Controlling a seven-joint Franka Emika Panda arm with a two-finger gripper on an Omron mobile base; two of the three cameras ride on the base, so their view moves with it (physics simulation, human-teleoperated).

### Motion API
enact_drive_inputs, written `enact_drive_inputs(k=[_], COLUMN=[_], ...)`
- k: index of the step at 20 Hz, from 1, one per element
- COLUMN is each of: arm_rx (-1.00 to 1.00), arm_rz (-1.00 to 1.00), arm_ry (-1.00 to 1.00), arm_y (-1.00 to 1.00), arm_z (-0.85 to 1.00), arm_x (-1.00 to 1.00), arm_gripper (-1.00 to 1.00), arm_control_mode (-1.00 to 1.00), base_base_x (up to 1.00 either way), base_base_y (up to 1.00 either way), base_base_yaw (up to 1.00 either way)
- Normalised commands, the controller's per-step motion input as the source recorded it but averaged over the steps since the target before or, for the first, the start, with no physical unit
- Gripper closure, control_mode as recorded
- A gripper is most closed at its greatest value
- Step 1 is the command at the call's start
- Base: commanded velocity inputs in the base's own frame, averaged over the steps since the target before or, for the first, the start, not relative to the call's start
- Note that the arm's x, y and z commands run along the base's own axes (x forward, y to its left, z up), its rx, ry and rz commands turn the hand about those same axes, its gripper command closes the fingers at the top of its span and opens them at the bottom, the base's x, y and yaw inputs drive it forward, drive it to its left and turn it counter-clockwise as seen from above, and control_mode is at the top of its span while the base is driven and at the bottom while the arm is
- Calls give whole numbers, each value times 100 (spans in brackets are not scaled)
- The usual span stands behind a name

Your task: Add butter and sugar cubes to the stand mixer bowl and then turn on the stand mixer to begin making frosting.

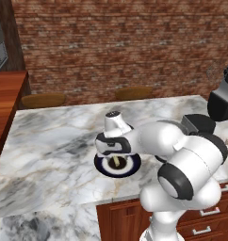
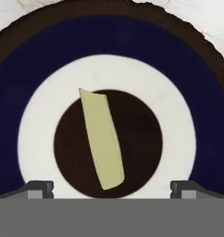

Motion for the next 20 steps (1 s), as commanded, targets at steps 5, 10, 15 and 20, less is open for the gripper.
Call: enact_drive_inputs(k=[5, 10, 15, 20], arm_rx=[-1, 0, 0, 0], arm_rz=[5, 6, 3, 0], arm_ry=[0, 0, -1, -6], arm_y=[0, 0, 0, 0], arm_z=[-18, -11, -20, -33], arm_x=[11, 7, 0, -3], arm_gripper=[-100, -100, -100, 100], arm_control_mode=[-100, -100, -100, -100], base_base_x=[0, 0, 0, 0], base_base_y=[0, 0, 0, 0], base_base_yaw=[0, 0, 0, 0])
